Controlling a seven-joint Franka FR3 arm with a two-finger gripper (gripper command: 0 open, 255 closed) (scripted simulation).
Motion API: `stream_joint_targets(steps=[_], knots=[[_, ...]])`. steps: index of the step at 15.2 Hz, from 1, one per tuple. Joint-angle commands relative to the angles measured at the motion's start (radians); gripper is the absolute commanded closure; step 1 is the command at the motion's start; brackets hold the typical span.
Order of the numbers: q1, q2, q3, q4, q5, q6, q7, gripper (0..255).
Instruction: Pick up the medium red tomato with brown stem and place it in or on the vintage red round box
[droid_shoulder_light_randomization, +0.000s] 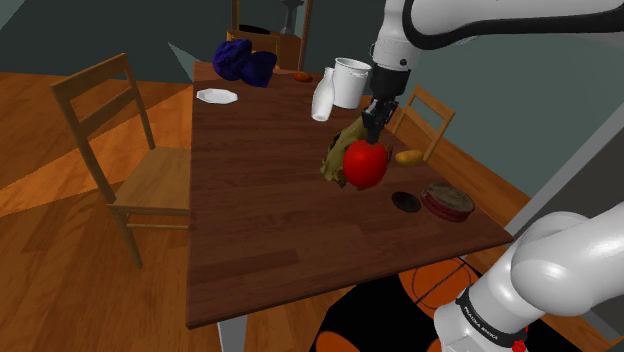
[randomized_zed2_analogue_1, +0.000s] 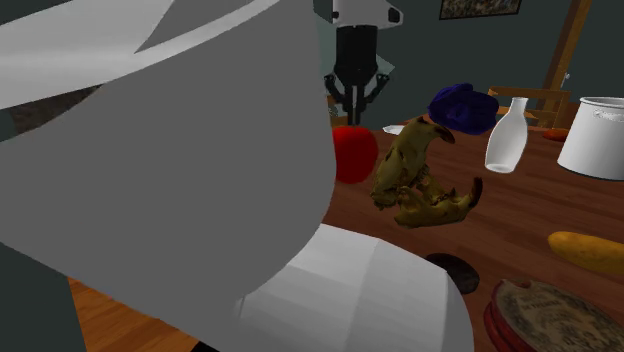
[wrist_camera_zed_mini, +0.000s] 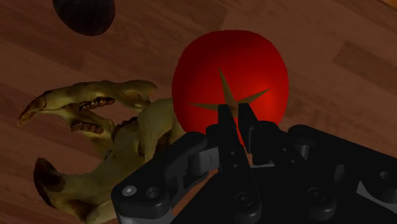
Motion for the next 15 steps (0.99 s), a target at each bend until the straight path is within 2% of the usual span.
stream_joint_targets(steps=[1, 8, 15], knots=[[-0.014, -0.036, -0.031, -0.02, -0.011, -0.016, -0.043, 255], [-0.071, -0.159, -0.154, -0.083, -0.073, -0.071, -0.201, 255], [-0.134, -0.229, -0.284, -0.091, -0.158, -0.121, -0.364, 255]])
